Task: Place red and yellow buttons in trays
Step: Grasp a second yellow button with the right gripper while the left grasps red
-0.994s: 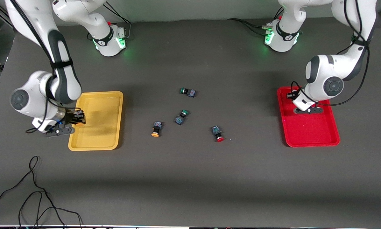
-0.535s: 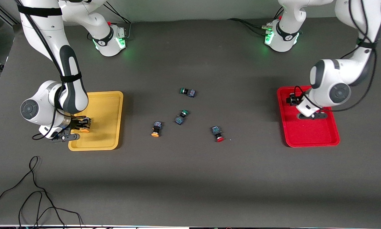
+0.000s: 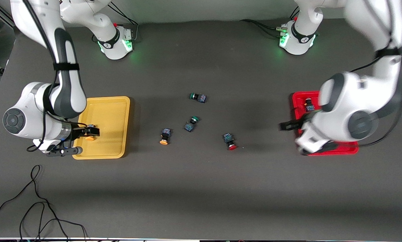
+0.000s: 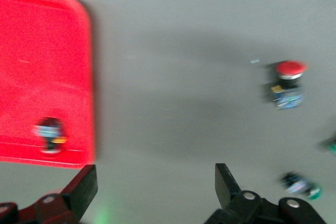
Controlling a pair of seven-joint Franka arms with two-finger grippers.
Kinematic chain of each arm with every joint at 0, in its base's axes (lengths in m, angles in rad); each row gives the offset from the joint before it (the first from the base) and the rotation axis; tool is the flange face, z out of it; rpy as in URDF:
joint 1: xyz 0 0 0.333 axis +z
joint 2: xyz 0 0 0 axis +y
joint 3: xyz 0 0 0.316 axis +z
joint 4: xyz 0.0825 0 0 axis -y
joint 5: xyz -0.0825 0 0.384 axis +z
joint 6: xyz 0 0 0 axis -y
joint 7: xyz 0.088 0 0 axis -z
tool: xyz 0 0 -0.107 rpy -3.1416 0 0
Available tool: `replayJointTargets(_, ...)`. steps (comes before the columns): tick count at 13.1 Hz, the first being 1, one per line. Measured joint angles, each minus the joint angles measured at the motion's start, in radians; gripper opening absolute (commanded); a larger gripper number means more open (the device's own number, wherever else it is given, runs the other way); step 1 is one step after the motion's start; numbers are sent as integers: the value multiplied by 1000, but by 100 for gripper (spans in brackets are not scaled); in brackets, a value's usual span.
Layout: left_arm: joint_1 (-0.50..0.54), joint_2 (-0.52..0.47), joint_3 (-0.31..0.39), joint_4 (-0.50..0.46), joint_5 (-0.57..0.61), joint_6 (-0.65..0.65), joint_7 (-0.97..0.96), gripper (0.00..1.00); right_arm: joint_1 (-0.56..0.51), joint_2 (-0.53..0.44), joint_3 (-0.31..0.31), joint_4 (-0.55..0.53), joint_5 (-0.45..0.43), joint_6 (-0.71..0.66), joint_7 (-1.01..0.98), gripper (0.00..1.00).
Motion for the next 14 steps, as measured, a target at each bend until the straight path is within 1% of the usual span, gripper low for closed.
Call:
replayJointTargets(1, -46, 69, -12, 55, -15, 13, -96, 100, 46, -6, 1, 32, -3, -24, 86, 100)
replayJointTargets(3, -127, 179, -21, 117, -23, 105, -240, 100, 153, -1, 8, 69, -3, -30, 286, 100)
replayJointTargets(5, -174, 256, -24, 134, -37, 222, -345, 100, 246, 31, 22, 101, 22, -15, 497, 100)
replayJointTargets(7, -197, 318, -25, 137, -44, 316, -398, 99, 315, 95, 31, 121, 96, 54, 635, 100)
replayJointTargets(10, -199, 376, -24, 143, -48, 371, -406, 97, 356, 215, 35, 120, 217, 171, 718, 100)
replayJointTargets(13, -200, 395, -24, 144, -54, 398, -408, 95, 374, 333, 46, 117, 287, 280, 751, 100)
replayJointTargets(14, -200, 399, -24, 144, -57, 410, -411, 90, 375, 367, 56, 116, 313, 311, 751, 99)
